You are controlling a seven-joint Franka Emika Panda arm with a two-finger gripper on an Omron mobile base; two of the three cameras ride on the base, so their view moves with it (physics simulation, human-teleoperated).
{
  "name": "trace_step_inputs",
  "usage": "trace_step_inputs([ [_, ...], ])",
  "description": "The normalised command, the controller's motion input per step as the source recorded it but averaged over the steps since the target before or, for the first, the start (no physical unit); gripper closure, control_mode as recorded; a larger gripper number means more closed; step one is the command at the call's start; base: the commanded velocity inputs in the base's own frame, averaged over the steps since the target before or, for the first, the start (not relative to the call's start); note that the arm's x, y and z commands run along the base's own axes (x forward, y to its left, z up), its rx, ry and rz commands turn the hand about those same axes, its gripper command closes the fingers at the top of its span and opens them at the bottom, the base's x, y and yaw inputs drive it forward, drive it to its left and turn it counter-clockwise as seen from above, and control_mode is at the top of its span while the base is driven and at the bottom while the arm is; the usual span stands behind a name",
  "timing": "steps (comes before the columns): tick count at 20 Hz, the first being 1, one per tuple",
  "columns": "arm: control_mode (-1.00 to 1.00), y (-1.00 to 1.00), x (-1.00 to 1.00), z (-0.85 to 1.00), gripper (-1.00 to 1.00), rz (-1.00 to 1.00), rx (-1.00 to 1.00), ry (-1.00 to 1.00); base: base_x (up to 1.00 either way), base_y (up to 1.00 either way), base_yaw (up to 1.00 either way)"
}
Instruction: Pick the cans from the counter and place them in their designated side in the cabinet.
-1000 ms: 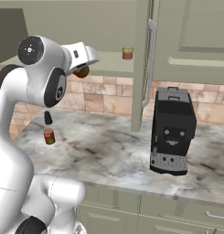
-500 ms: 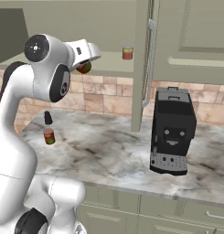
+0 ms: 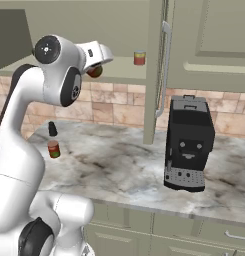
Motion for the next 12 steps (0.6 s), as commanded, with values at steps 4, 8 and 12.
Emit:
trace_step_inputs([
  [4,-1.0,-0.05,0.26,0.0,1.0,0.0,0.01,0.0,0.0,0.0,0.0],
  [8,-1.0,-0.06,0.31,0.0,1.0,0.0,0.0,0.04,0.0,0.0,0.0],
  [12,-1.0,-0.07,0.31,0.0,1.0,0.0,0.0,0.05,0.0,0.0,0.0],
])
